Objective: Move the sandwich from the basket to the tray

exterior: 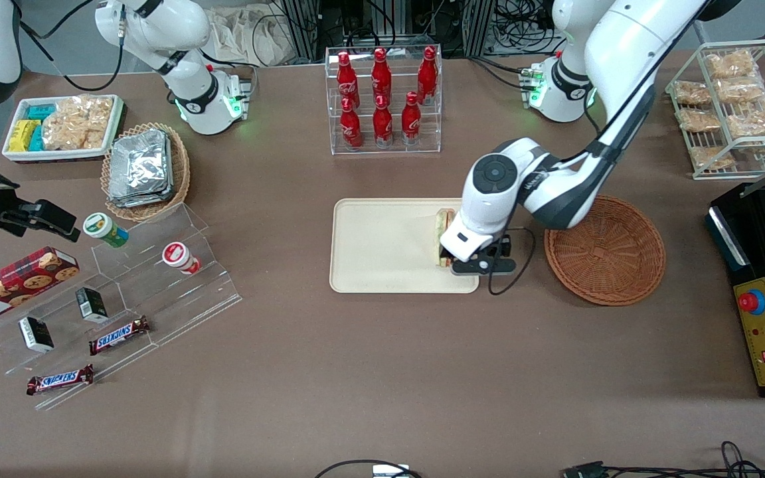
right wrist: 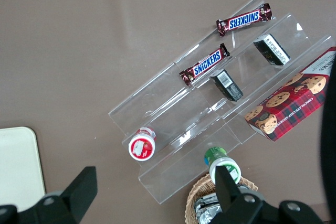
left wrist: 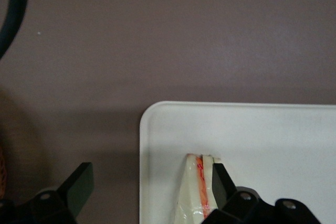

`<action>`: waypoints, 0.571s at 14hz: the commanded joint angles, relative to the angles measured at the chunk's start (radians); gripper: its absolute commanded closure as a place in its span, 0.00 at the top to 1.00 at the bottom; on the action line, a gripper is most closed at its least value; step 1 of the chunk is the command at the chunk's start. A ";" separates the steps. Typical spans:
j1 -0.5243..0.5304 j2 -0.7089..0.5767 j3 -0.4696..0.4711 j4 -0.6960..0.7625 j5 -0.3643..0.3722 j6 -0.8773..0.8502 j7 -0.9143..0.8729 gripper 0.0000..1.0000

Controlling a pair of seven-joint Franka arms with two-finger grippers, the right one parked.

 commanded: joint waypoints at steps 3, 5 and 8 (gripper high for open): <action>0.075 -0.068 -0.007 0.046 -0.052 -0.055 -0.014 1.00; 0.100 -0.070 -0.005 0.109 -0.105 -0.127 -0.001 1.00; 0.105 -0.062 -0.004 0.189 -0.140 -0.182 0.000 1.00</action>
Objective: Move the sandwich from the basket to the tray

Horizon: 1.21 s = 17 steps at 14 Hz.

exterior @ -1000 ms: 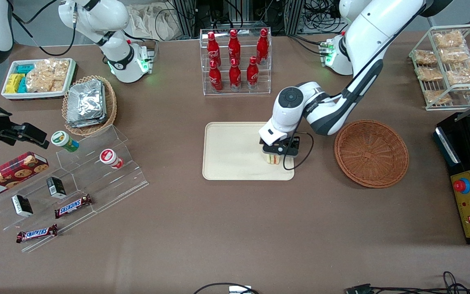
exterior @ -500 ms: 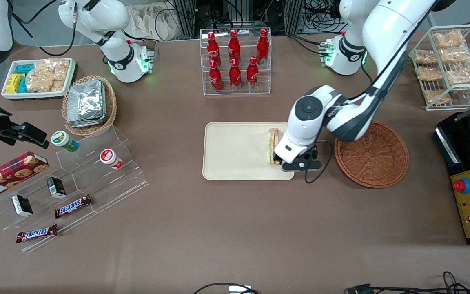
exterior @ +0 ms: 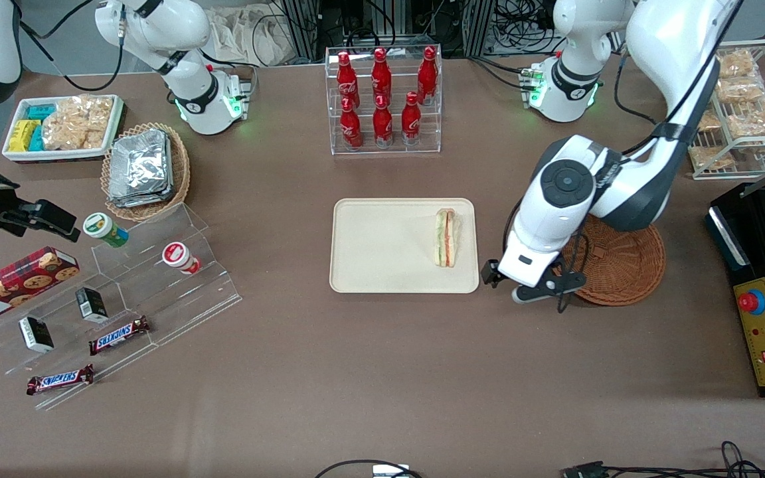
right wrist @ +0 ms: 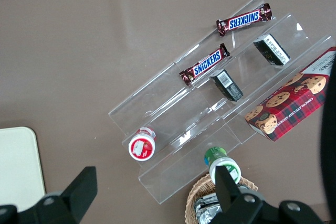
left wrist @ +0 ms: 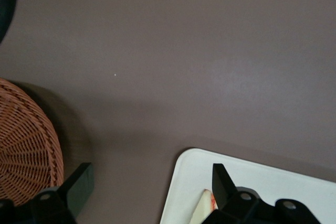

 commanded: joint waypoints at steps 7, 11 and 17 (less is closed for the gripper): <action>0.056 -0.061 0.044 0.106 -0.144 -0.161 0.176 1.00; 0.027 -0.190 0.199 0.098 -0.296 -0.272 0.403 1.00; -0.067 -0.351 0.457 0.083 -0.396 -0.445 0.716 1.00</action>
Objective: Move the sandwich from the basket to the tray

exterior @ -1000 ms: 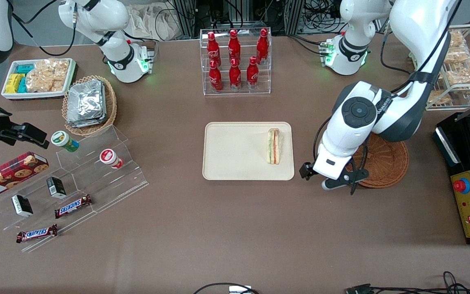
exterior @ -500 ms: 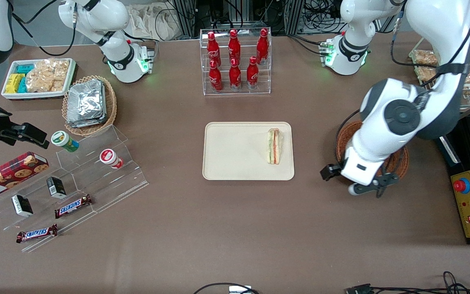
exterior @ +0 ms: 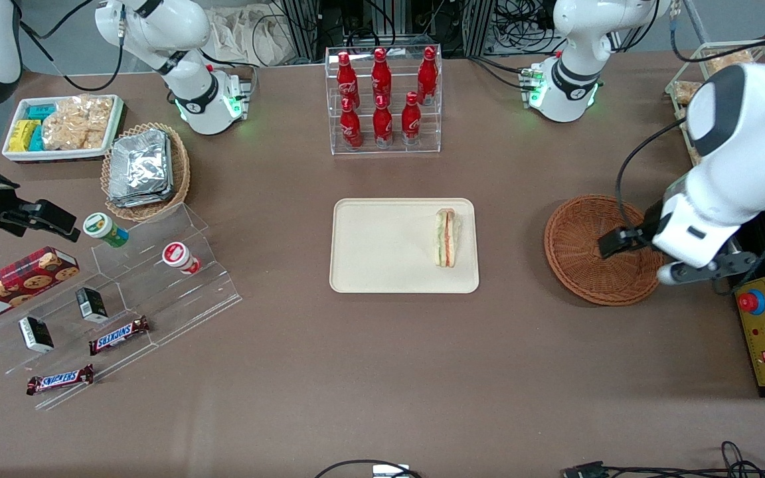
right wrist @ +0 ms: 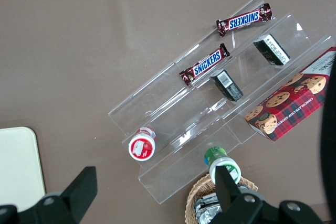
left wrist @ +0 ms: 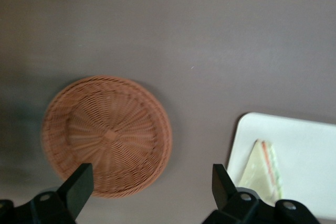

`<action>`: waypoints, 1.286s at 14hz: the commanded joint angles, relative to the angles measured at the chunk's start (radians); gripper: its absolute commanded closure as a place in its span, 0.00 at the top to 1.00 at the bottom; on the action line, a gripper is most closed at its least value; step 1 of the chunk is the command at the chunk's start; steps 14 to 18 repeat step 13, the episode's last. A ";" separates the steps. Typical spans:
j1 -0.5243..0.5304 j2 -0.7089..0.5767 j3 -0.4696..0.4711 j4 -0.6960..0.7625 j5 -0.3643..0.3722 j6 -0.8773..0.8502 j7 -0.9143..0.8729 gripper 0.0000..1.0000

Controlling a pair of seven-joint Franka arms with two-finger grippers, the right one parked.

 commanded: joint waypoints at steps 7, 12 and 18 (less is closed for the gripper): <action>-0.146 -0.169 0.230 -0.028 -0.027 -0.131 0.246 1.00; -0.146 -0.209 0.230 -0.017 -0.027 -0.172 0.251 1.00; -0.146 -0.213 0.230 -0.017 -0.027 -0.174 0.251 1.00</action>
